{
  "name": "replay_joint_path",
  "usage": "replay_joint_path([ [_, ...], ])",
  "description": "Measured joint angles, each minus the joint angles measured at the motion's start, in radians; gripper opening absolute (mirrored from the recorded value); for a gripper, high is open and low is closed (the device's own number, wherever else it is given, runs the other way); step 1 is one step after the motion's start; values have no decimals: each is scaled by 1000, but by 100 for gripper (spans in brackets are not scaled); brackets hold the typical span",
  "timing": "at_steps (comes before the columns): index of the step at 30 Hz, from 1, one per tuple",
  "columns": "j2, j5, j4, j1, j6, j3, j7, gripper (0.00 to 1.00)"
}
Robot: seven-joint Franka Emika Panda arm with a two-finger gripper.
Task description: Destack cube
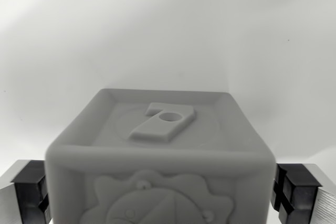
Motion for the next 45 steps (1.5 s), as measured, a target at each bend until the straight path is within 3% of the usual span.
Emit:
replay_joint_path([
  [17, -16, 0, -5, 0, -8, 0, 0, 100],
  [45, -173, 1, -40, -1, -126, 2, 0, 100],
])
